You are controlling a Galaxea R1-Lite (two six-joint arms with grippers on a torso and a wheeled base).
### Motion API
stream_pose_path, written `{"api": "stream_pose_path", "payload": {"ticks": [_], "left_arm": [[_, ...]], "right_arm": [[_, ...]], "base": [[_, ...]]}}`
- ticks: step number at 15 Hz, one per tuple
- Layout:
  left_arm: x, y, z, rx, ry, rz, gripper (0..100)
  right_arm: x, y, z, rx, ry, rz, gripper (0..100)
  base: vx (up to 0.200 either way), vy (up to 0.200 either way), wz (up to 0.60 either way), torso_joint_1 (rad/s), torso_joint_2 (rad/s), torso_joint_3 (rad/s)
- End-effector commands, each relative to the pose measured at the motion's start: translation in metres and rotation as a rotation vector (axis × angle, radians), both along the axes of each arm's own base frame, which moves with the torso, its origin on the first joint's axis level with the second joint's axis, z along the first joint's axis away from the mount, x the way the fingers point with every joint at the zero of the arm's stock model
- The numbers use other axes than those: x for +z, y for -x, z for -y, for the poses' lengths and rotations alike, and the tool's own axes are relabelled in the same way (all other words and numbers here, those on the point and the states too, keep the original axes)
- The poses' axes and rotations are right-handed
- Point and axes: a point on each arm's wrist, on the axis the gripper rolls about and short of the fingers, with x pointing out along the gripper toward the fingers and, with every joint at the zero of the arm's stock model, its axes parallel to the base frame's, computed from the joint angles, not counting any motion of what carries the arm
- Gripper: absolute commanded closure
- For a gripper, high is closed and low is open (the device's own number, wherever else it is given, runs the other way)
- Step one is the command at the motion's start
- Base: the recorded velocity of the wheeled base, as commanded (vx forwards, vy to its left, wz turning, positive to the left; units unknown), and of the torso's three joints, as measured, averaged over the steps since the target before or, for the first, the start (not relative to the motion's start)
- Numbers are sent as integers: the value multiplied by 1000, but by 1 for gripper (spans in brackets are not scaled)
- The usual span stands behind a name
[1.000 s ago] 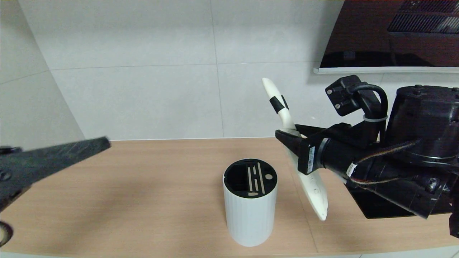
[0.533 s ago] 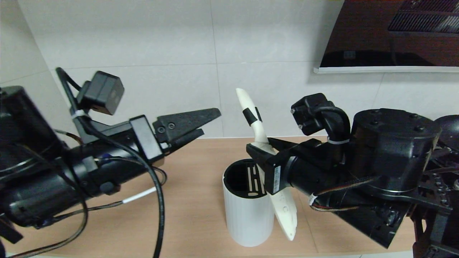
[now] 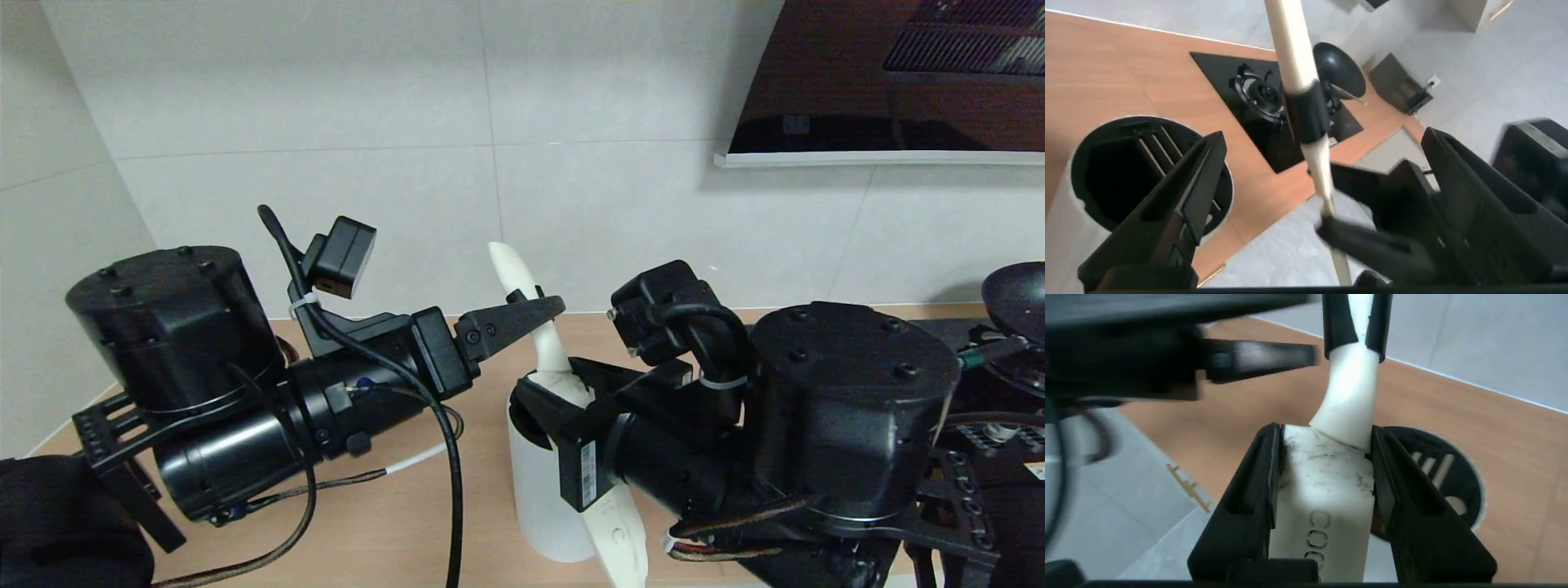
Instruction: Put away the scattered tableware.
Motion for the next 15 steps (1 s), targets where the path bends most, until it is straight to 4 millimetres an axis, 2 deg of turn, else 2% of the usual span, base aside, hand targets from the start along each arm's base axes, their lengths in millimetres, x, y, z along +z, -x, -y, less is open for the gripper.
{"api": "stream_pose_path", "payload": {"ticks": [1, 9, 10, 15], "left_arm": [[-3, -2, 2, 0, -6, -9, 0], [-3, -2, 5, 10, 8, 10, 0], [-3, -1, 5, 6, 8, 10, 100], [-3, -1, 5, 5, 7, 8, 100]], "right_arm": [[0, 3, -2, 9, 1, -1, 100], [-4, 11, -6, 38, 7, -13, 100], [-5, 11, -6, 38, 9, -13, 100], [-5, 13, -6, 44, 8, -14, 100]], "base": [[0, 0, 0, 0, 0, 0], [0, 0, 0, 0, 0, 0], [0, 0, 0, 0, 0, 0], [0, 0, 0, 0, 0, 0]]}}
